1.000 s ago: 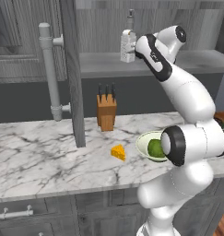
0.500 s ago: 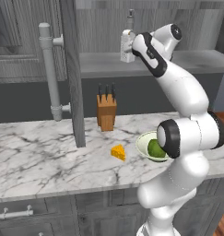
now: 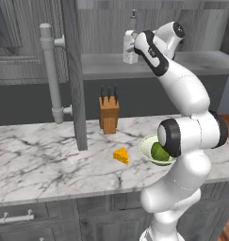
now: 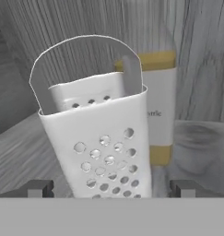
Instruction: Pick the cheese from the fridge and the cheese grater from the cabinet and place them next to the salad bowl.
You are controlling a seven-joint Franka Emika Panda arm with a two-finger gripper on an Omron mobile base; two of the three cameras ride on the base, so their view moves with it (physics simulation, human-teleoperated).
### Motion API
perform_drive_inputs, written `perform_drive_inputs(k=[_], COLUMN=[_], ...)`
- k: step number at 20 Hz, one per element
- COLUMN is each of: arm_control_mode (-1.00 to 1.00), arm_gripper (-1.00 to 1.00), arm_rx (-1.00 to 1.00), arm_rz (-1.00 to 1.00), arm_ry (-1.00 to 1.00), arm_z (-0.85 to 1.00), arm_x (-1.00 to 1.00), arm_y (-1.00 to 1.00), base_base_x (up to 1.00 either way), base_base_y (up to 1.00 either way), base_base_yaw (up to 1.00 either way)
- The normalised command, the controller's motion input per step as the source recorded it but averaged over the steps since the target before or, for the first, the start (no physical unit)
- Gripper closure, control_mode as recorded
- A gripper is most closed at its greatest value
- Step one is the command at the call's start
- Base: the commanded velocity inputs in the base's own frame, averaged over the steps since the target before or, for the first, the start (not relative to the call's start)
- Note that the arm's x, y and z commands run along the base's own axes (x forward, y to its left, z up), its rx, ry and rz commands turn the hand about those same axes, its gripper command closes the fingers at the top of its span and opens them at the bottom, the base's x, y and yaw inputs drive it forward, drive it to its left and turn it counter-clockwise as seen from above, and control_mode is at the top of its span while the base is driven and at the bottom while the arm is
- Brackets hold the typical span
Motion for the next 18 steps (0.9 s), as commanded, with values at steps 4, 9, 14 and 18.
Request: perform_drive_inputs(k=[4,9,14,18], arm_control_mode=[-1.0,-1.0,-1.0,-1.0], arm_gripper=[-1.0,-1.0,-1.0,-1.0], arm_rx=[0.0,0.0,0.0,0.0], arm_rz=[0.01,0.01,0.0,0.0], arm_ry=[0.0,0.0,0.0,0.0], arm_z=[0.0,0.0,0.0,0.0], arm_x=[0.14,0.11,0.1,0.15], arm_y=[0.0,0.0,0.0,0.0], base_base_x=[0.0,0.0,0.0,0.0], base_base_y=[0.0,0.0,0.0,0.0], base_base_yaw=[0.0,0.0,0.0,0.0])
